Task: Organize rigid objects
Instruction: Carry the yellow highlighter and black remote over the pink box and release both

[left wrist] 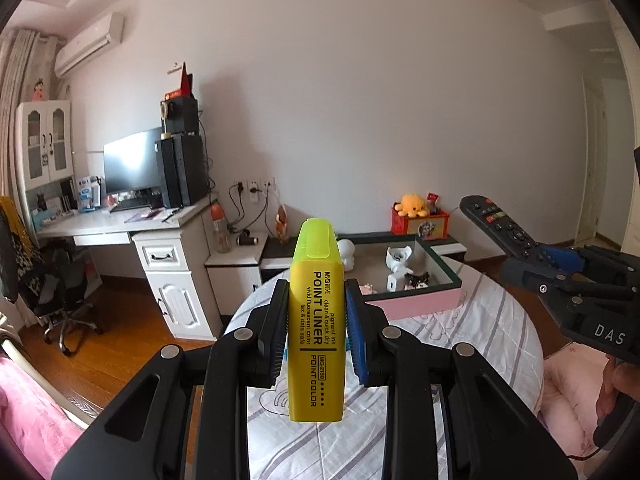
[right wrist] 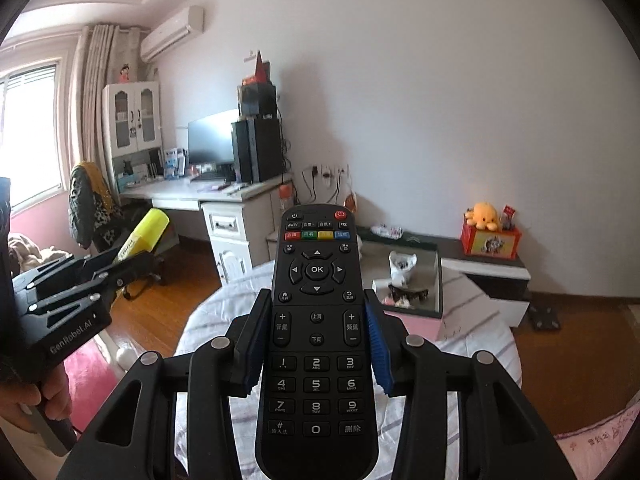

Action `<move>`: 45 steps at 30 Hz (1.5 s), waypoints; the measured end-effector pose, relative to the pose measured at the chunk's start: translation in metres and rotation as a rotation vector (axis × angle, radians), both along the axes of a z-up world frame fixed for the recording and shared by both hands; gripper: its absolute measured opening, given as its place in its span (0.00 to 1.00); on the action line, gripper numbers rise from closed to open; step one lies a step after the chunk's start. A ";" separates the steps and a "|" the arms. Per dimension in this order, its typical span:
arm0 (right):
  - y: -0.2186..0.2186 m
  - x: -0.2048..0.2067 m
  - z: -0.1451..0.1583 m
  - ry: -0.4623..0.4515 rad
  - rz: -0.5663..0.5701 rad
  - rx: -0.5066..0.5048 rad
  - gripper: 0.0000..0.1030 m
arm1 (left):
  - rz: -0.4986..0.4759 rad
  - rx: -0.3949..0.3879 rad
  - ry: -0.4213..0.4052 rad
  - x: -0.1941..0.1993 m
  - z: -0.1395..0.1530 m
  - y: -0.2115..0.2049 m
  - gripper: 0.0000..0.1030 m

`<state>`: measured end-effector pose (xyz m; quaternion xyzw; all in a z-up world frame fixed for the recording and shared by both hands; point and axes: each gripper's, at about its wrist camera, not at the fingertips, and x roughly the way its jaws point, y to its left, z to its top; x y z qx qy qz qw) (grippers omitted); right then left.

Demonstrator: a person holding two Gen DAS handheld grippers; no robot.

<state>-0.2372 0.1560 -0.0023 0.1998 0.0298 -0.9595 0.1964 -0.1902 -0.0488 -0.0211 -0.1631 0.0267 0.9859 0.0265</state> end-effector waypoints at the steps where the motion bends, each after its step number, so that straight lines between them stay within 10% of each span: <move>1: -0.001 0.001 0.002 0.009 0.002 -0.001 0.43 | 0.000 0.002 0.002 0.001 0.002 -0.001 0.26; 20: 0.004 -0.023 0.003 0.010 -0.007 0.009 0.43 | -0.038 -0.038 -0.019 -0.049 0.005 0.015 0.26; 45: -0.008 -0.286 -0.081 -0.352 -0.008 0.063 0.43 | -0.115 -0.092 -0.435 -0.351 -0.094 0.063 0.26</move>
